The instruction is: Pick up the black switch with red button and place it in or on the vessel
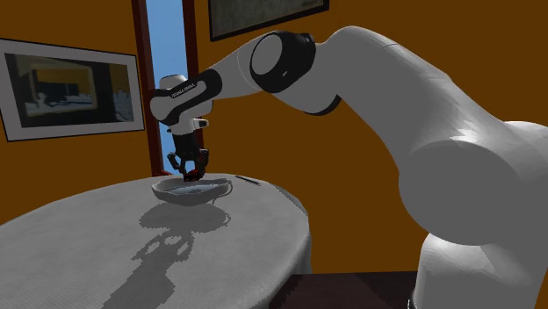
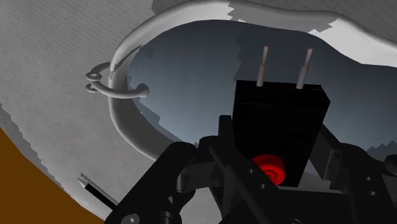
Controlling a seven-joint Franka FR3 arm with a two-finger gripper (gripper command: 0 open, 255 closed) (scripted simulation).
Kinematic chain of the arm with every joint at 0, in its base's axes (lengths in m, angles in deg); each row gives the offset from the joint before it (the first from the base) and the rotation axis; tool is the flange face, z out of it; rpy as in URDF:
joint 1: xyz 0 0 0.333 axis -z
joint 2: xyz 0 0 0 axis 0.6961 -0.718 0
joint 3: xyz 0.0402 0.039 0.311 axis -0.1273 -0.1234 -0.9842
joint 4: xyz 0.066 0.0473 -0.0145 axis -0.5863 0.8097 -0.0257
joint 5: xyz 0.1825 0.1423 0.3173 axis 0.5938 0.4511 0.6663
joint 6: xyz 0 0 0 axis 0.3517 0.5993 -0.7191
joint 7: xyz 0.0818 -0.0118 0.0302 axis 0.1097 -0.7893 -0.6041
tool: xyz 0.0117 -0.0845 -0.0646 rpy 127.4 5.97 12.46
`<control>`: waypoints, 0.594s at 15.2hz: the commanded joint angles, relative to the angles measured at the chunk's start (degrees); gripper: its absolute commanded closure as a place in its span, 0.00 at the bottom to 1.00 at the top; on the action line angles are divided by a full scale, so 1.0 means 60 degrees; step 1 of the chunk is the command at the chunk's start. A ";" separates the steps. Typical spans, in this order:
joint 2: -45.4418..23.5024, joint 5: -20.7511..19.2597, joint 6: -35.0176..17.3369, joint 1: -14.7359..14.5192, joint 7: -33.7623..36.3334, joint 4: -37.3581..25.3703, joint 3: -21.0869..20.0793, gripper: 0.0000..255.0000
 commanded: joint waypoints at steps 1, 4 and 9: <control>0.0002 0.0000 -0.0002 0.0000 0.0001 0.0000 0.0000 1.00; 0.0002 0.0000 -0.0002 0.0001 0.0000 0.0001 0.0000 0.00; 0.0223 0.0078 0.0451 -0.0074 -0.0064 -0.0246 -0.0061 0.00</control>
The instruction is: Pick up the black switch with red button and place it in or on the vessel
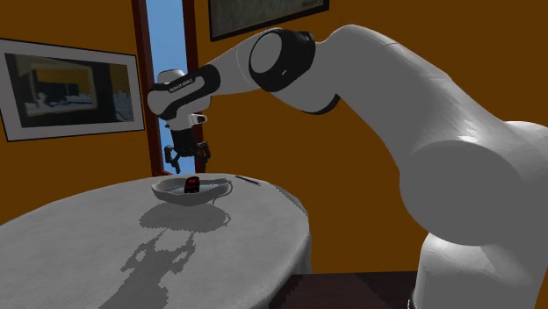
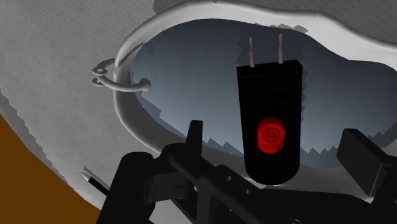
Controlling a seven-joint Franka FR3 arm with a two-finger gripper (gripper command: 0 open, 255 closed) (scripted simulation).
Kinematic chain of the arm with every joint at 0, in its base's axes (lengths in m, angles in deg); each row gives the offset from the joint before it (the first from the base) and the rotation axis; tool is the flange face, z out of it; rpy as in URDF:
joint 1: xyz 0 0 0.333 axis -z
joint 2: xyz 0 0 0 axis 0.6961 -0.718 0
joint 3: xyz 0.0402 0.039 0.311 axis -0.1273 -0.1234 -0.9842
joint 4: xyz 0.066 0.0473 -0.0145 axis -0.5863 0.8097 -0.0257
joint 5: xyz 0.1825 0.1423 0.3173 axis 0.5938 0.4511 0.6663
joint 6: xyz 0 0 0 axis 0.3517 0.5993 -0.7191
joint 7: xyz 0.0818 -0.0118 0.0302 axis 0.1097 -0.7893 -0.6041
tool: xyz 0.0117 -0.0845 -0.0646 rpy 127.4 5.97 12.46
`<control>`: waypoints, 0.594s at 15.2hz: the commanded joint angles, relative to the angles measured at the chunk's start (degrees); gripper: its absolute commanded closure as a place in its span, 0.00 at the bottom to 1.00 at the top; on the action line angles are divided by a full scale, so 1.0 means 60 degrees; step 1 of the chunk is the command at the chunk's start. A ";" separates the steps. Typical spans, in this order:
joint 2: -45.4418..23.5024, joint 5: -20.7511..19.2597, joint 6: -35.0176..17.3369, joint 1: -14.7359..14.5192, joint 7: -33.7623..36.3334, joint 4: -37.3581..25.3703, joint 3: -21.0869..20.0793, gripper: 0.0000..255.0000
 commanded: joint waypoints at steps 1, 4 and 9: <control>0.0254 0.0070 0.0370 -0.0020 -0.0064 -0.0121 -0.0058 0.00; 0.0312 0.0097 0.0570 -0.0064 -0.0097 -0.0274 -0.0074 0.00; 0.0309 0.0096 0.0572 -0.0066 -0.0098 -0.0279 -0.0074 0.00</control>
